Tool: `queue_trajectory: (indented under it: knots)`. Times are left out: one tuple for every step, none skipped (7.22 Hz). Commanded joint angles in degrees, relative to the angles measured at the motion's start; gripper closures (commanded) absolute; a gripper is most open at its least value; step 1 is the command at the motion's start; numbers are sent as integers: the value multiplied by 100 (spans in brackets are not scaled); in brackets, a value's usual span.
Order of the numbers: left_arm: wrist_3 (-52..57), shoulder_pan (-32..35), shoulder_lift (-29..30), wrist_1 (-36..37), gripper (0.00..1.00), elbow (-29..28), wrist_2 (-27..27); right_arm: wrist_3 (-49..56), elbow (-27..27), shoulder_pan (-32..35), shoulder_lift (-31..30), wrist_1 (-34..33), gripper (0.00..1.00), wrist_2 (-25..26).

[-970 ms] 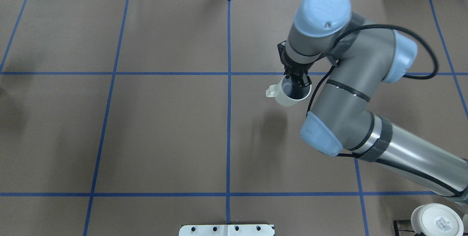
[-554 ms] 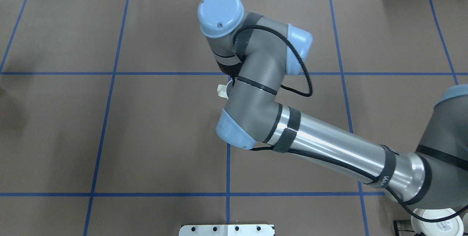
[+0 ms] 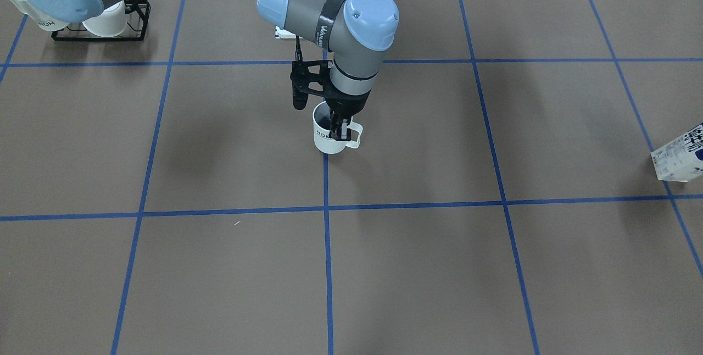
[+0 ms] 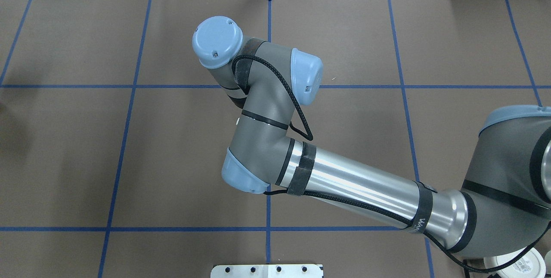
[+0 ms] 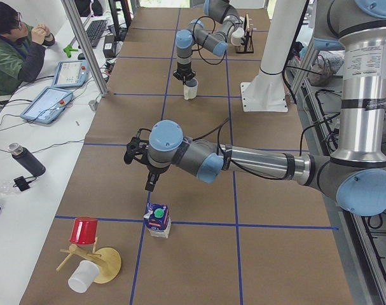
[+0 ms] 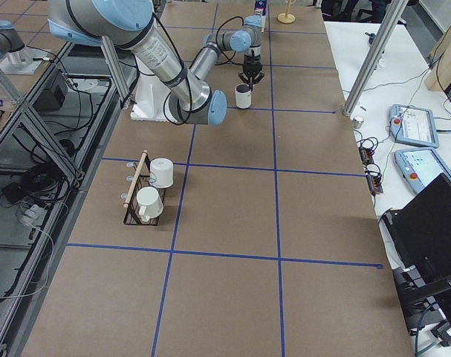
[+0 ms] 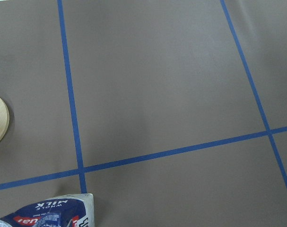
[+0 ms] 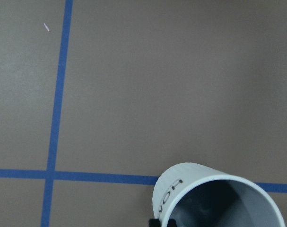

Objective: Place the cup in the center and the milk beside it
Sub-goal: 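Lower the white mug onto the center grid square and open the right gripper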

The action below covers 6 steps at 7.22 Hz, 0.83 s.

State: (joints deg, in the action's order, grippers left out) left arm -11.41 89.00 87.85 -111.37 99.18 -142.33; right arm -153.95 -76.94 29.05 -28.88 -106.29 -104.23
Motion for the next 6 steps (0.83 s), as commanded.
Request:
queue_trajectory:
  knots:
    - [-1, 3, -4, -25, 0, -21, 12, 5, 4, -136, -108, 20, 90, 8]
    - [-1, -5, -4, -25, 0, -21, 12, 92, 3, -136, -153, 20, 82, 8]
    - [-1, -5, -4, -25, 0, -21, 12, 337, -49, -119, -171, 11, 48, 17]
    - [-1, -5, -4, -25, 0, -21, 12, 879, -249, 21, -171, -50, 0, -35]
    - [8, -5, -4, -25, 0, -30, 12, 1389, -739, 196, -171, -494, 0, -79]
    - [8, -5, -4, -25, 0, -30, 12, 2003, -1318, 424, -223, -1073, 0, -228]
